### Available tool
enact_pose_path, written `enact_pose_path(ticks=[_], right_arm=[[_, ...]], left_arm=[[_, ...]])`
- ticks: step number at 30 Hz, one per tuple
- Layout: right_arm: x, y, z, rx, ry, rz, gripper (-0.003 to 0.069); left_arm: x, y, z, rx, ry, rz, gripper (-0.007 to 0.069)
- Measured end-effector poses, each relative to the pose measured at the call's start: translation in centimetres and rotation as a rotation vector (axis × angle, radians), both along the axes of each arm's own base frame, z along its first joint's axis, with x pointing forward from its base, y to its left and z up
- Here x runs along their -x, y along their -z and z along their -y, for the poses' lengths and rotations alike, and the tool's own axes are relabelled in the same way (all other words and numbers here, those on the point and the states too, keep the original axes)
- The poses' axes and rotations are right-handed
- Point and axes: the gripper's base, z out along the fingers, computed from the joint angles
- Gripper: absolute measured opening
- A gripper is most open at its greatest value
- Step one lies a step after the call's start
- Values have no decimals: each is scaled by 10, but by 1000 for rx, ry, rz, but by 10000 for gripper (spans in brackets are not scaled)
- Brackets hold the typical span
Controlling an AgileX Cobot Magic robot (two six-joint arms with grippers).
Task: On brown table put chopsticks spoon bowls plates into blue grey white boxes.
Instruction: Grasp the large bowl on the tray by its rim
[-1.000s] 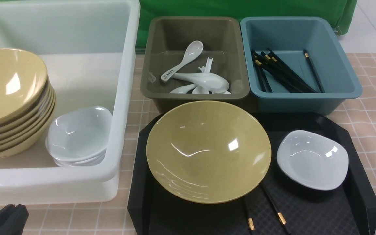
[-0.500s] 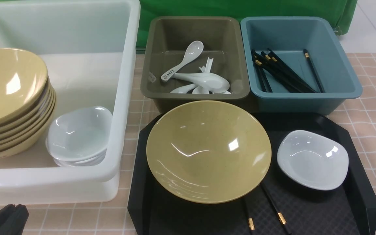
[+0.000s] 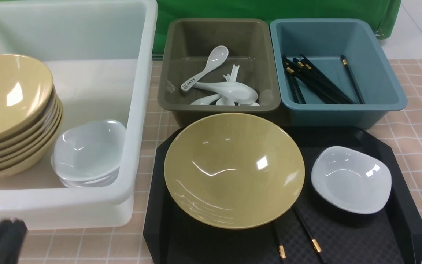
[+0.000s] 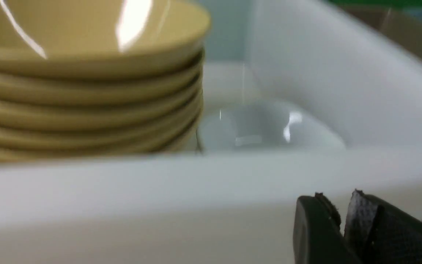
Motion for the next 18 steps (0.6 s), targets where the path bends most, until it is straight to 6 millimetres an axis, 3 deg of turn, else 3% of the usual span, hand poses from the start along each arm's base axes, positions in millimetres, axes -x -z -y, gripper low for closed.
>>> enact_pose_path(ticks=[6, 10, 15, 18], right_arm=[[6, -35, -1, -29, -11, 389, 75], [16, -54, -1, -162, -55, 626, 79], [19, -59, 0, -362, -124, 668, 80], [18, -65, 0, -391, -123, 620, 80]], left_arm=[[3, -30, 1, 7, 14, 338, 96], [11, -48, 2, 34, 27, 545, 96], [17, -58, 0, 174, 45, 666, 96], [17, -70, -2, 299, 55, 618, 64]])
